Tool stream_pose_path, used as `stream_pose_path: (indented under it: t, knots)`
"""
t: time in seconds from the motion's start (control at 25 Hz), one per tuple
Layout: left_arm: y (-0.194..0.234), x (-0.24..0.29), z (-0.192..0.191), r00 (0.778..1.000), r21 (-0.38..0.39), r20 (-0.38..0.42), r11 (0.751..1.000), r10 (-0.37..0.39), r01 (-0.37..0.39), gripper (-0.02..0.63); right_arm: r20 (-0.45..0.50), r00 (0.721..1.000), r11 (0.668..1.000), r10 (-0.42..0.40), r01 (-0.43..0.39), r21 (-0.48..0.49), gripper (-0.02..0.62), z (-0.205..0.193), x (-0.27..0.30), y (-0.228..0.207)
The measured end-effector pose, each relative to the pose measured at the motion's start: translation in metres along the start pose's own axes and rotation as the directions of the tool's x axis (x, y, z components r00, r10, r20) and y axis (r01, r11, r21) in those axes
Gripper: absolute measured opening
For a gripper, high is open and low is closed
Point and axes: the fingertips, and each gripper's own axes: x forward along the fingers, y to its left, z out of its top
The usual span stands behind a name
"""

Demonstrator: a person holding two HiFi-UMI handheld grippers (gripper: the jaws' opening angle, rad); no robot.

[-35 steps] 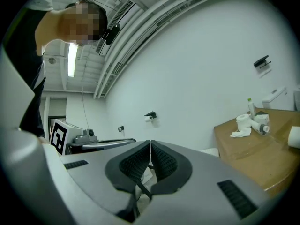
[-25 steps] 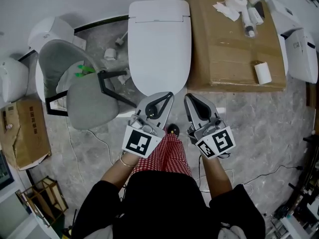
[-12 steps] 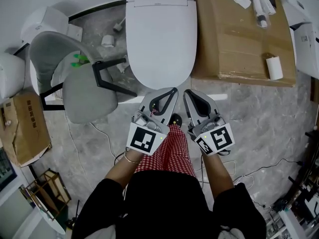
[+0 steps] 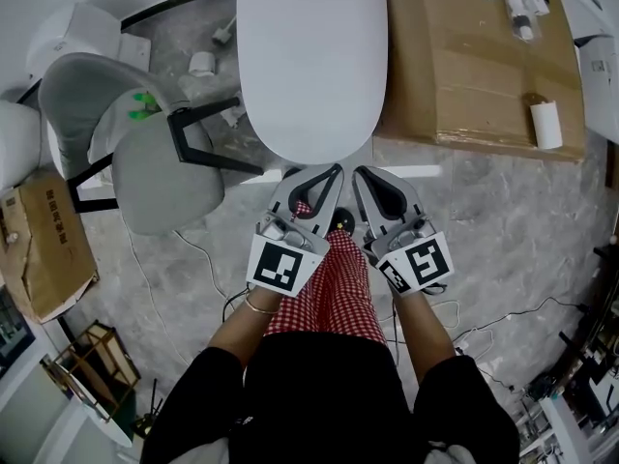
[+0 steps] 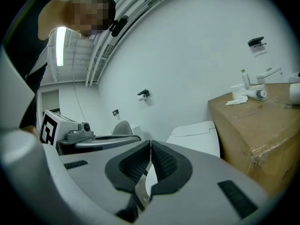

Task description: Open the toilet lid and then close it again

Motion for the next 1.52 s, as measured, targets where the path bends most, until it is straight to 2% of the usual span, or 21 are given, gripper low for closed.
stream_pose_path:
  t: [0.92, 1.16, 1.36, 1.52]
  knots:
    - [0.006, 0.000, -0.092, 0.997, -0.063, -0.080, 0.998, 0.002, -0.007, 0.003, -0.131, 0.990, 0.999, -0.043, 0.043, -0.002, 0.021, -0.094, 0.018, -0.012]
    - [0.008, -0.003, -0.119, 0.995, -0.113, -0.097, 0.993, 0.014, -0.025, 0.003, -0.172, 0.982, 0.997, -0.072, 0.071, -0.008, 0.021, -0.122, 0.021, -0.022]
    - [0.014, -0.004, -0.138, 0.993, -0.107, -0.118, 0.994, 0.022, -0.035, 0.004, -0.226, 0.969, 0.995, -0.102, 0.103, -0.007, 0.021, -0.152, 0.025, -0.036]
    - [0.017, -0.001, -0.148, 0.990, -0.117, -0.138, 0.992, 0.021, -0.037, 0.003, -0.251, 0.963, 0.995, -0.099, 0.098, -0.015, 0.021, -0.166, 0.028, -0.045]
